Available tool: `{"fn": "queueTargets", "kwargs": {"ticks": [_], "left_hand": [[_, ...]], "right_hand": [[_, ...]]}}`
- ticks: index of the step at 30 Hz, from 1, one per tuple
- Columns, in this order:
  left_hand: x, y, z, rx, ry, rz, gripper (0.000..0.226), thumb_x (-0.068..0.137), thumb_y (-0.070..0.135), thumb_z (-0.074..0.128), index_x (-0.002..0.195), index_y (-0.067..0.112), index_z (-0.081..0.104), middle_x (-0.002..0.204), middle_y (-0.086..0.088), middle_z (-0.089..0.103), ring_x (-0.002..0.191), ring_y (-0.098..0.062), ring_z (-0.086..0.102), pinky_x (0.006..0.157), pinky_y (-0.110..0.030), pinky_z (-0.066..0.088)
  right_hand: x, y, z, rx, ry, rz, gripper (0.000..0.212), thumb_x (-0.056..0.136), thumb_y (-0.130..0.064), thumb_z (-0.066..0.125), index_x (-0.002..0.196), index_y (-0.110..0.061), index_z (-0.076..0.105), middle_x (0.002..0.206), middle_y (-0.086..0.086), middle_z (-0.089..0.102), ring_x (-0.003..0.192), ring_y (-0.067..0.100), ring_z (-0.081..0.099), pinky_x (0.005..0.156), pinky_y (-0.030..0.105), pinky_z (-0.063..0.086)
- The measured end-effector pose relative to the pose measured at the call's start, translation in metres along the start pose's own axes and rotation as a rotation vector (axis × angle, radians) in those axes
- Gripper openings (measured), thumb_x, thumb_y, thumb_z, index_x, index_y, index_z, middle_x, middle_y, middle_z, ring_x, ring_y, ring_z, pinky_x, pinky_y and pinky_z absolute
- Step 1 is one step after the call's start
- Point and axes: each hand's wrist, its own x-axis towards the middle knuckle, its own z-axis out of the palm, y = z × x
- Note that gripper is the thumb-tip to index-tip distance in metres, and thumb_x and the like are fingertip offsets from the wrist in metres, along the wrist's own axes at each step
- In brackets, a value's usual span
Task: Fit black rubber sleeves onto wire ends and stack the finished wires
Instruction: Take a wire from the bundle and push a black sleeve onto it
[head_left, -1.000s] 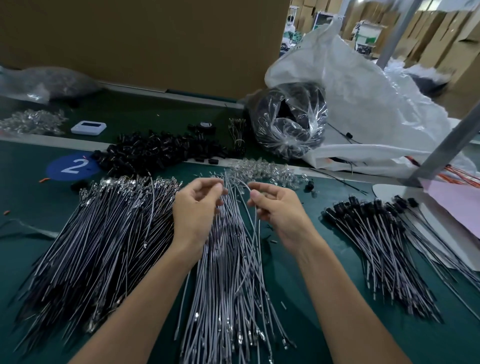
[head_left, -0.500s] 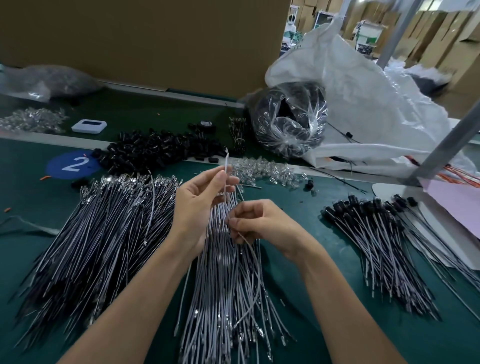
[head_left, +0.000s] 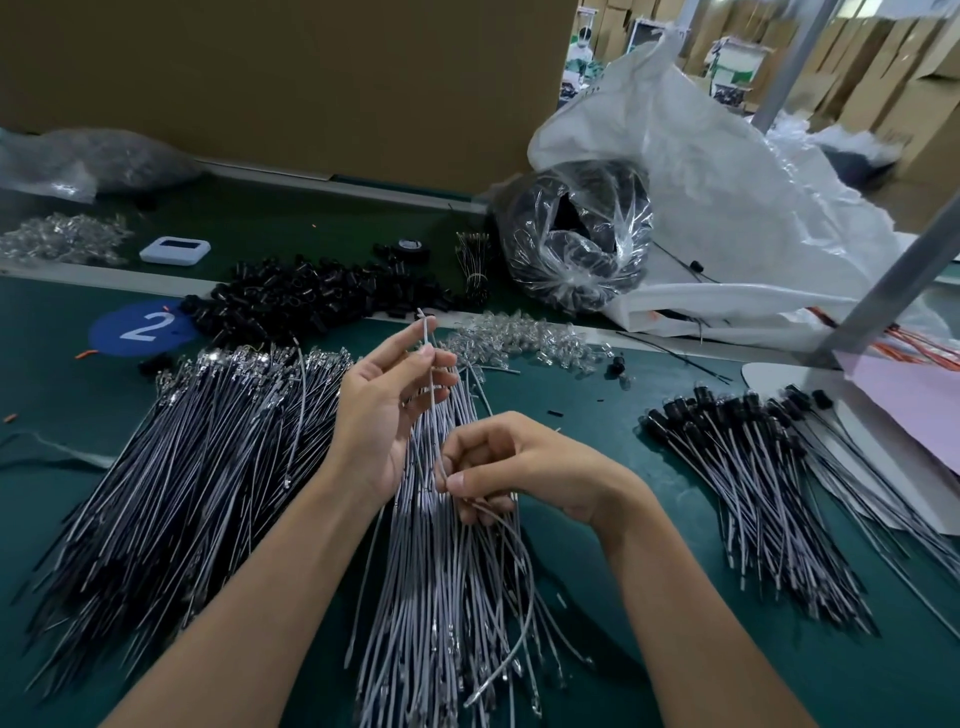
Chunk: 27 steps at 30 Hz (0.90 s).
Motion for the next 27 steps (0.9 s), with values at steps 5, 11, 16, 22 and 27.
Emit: {"fn": "queueTargets", "kwargs": {"ticks": [5,11,16,22,27], "left_hand": [[0.000,0.000,0.000,0.027,0.070,-0.043,0.014,0.085,0.017,0.066,0.095,0.011,0.073,0.075,-0.001,0.072,0.065,-0.011,0.064,0.061,-0.017,0.054],[0.001,-0.004,0.000,0.143,0.142,0.020,0.019,0.079,0.027,0.071,0.087,0.010,0.073,0.077,0.000,0.069,0.068,-0.011,0.059,0.066,-0.020,0.051],[0.002,-0.001,-0.001,0.166,0.156,0.096,0.014,0.095,0.018,0.060,0.086,0.015,0.070,0.098,0.002,0.075,0.079,-0.009,0.065,0.063,-0.020,0.051],[-0.001,0.002,0.003,0.099,0.081,0.105,0.027,0.099,0.019,0.054,0.079,0.011,0.069,0.083,-0.009,0.074,0.070,-0.018,0.067,0.059,-0.023,0.053],[-0.006,-0.006,0.005,0.279,0.042,0.170,0.010,0.090,0.016,0.069,0.086,0.008,0.074,0.077,-0.004,0.072,0.061,-0.015,0.065,0.046,-0.024,0.052]], "right_hand": [[0.000,0.000,0.001,-0.019,-0.106,0.037,0.004,0.085,-0.005,0.060,0.085,-0.008,0.063,0.063,0.002,0.066,0.050,0.008,0.056,0.048,0.015,0.042],[0.000,-0.001,0.006,-0.003,-0.175,0.044,0.005,0.084,-0.004,0.058,0.088,-0.001,0.060,0.060,0.001,0.065,0.048,0.010,0.055,0.049,0.016,0.045],[0.001,-0.001,0.005,0.028,-0.143,0.008,0.005,0.084,-0.005,0.058,0.086,-0.008,0.062,0.061,0.001,0.064,0.057,0.024,0.051,0.050,0.020,0.043],[0.004,0.004,0.003,0.080,-0.004,-0.081,0.017,0.094,-0.023,0.060,0.106,-0.013,0.068,0.071,0.000,0.065,0.054,0.009,0.050,0.050,0.016,0.040],[0.013,0.003,0.014,0.099,0.265,-0.138,0.027,0.098,-0.033,0.057,0.091,-0.010,0.070,0.071,0.002,0.065,0.048,0.003,0.044,0.044,0.012,0.033]]}}
